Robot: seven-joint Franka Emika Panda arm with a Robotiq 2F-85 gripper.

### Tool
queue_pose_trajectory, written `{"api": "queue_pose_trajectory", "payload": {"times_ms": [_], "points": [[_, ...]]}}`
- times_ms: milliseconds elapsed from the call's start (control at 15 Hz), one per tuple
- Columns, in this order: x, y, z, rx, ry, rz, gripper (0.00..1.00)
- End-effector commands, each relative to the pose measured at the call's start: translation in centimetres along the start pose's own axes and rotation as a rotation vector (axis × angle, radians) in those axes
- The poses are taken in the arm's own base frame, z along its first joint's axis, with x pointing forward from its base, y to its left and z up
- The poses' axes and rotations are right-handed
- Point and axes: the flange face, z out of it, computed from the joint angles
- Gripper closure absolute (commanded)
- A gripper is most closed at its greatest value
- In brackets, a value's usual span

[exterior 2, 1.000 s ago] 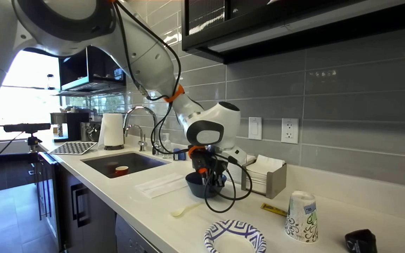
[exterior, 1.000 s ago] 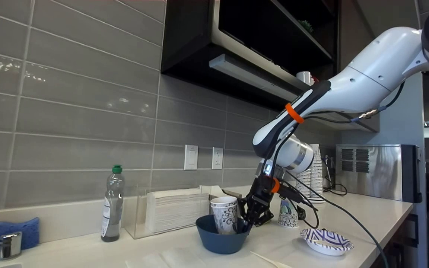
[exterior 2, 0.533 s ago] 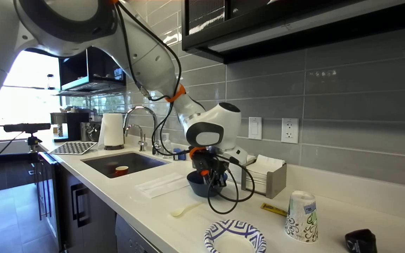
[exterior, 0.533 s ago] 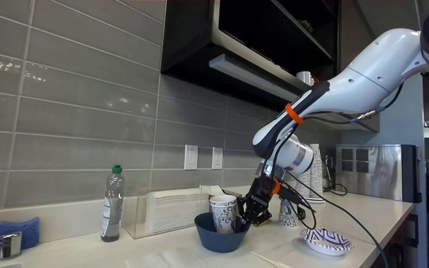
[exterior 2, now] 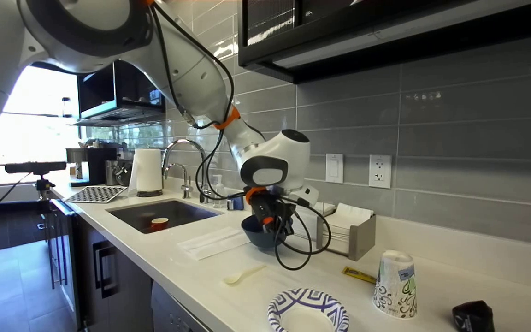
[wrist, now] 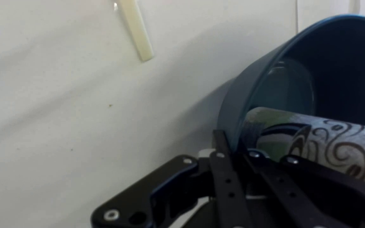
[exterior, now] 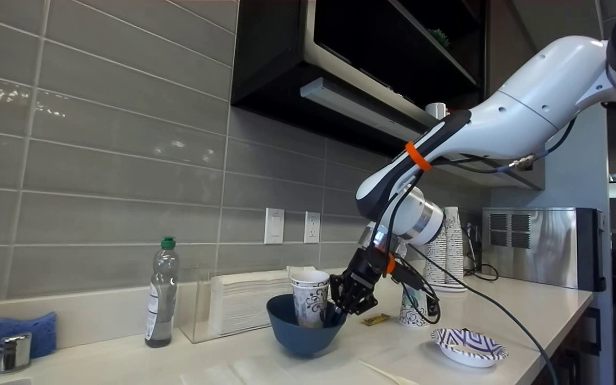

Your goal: Stack up the two paper cups on the left, put the paper cups in the blue bowl and move the blue bowl to the left

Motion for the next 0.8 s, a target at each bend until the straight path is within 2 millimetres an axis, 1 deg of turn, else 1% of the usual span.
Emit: {"api": "queue_pose_trajectory", "payload": {"times_ms": [0, 133, 267, 600, 733], "points": [[-0.3, -3.3, -0.7, 0.012, -0.029, -0.051, 0.99], [-1.0, -5.1, -0.1, 0.014, -0.072, -0.081, 0.99], [-2.1, -6.7, 0.9, 0.019, -0.129, -0.111, 0.99], [-4.3, -9.3, 2.0, 0.021, -0.212, -0.174, 0.99], [-5.0, -10.0, 2.4, 0.020, -0.237, -0.193, 0.99]]}}
